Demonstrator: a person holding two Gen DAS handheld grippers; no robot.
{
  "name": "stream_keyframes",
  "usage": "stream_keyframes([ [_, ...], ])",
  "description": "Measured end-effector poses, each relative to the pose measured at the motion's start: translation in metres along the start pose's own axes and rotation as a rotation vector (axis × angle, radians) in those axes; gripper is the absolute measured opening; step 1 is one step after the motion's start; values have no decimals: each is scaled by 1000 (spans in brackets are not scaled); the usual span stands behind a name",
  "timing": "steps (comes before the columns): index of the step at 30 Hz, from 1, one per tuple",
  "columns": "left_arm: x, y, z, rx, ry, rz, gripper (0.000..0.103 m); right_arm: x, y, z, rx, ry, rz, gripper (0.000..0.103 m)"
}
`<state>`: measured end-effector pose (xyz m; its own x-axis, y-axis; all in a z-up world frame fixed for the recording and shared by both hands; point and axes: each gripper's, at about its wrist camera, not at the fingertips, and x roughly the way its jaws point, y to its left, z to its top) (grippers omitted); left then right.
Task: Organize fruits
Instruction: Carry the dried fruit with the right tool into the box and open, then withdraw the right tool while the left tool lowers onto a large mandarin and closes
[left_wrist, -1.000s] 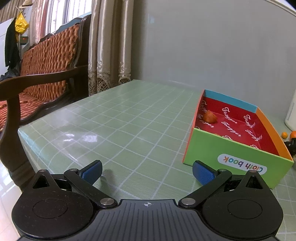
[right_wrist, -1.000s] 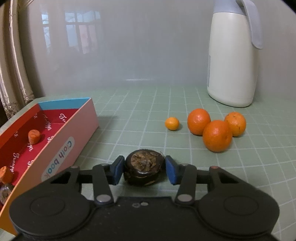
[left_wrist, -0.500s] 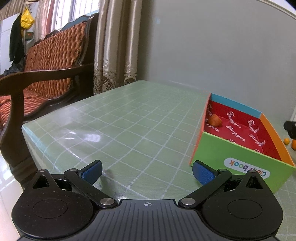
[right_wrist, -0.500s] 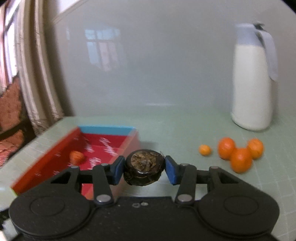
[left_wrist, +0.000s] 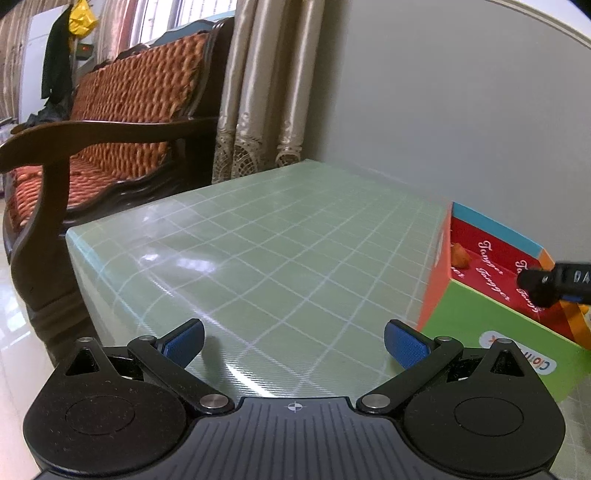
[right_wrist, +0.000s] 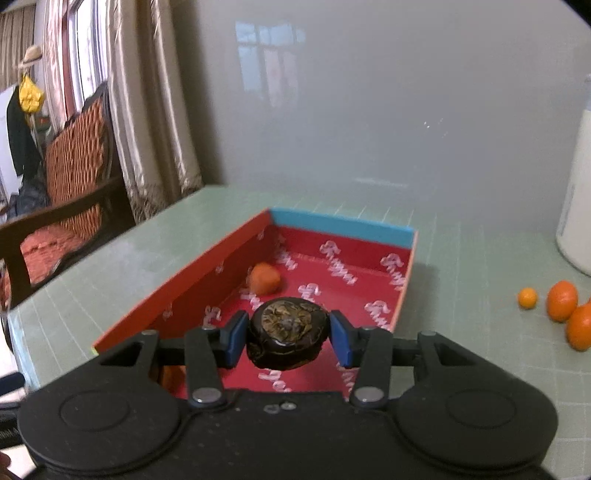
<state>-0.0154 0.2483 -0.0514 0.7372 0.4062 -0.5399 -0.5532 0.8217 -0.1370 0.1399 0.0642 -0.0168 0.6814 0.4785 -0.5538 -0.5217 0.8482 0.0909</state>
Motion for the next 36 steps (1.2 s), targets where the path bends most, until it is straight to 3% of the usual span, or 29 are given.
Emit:
stream_keyframes([
  [13,0,-7,-1,15,0,-1,103,-8,-1,-4,-4,0,3,48],
  [20,-4,-18,-3,34,-12,-11,103,-36,-14,-3,14,-63,-9,57],
  [22,-7,-25,-4,48,-23,-20,103,-48,-22,-4,11,-91,-33,64],
  [26,-14,-43,-8,94,-53,-48,103,-68,-42,-9,-3,-125,-96,65],
  [30,-22,-68,-11,153,-72,-90,103,-89,-75,-21,34,-160,-177,82],
  [36,-43,-124,-6,283,-135,-208,103,-114,-139,-44,140,-205,-355,82],
])
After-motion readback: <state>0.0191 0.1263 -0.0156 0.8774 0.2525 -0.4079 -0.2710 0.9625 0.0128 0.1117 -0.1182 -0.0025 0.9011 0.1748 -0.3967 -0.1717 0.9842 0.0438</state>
